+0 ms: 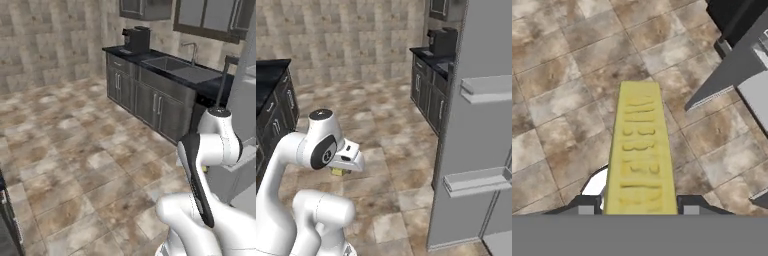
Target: Retrieve the butter from the fridge and place it on a plate on the dining table. Then retrieve the butter knife by the fridge and place it near the plate.
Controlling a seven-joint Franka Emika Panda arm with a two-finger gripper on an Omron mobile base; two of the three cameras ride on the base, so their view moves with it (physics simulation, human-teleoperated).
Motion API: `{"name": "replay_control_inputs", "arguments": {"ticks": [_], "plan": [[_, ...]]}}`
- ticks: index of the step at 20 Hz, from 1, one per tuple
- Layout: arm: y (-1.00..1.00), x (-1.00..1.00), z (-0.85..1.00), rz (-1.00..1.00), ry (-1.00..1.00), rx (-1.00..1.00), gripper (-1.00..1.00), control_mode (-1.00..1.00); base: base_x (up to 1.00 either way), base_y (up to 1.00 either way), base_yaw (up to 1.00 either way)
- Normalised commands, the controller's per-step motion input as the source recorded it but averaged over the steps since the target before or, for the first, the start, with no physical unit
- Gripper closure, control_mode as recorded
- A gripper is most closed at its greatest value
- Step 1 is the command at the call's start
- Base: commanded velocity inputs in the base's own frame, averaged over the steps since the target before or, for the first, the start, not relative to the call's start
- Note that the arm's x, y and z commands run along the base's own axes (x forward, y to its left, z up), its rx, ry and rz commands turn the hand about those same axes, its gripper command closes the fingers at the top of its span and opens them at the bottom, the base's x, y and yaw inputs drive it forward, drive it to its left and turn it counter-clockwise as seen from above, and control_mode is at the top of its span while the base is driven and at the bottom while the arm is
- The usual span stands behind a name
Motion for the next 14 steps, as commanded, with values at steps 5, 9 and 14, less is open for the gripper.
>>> {"name": "replay_control_inputs", "arguments": {"ticks": [5, 9, 14], "plan": [[0.0, 0.0, 0.0, 0.0, 0.0, 0.0, 1.0, 1.0, -0.1, -0.65, 0.65], [0.0, 0.0, 0.0, 0.0, 0.0, 0.0, 1.0, 1.0, -0.16, 0.0, 0.44], [0.0, 0.0, 0.0, 0.0, 0.0, 0.0, 1.0, 1.0, -0.24, 0.7, 0.09]]}}
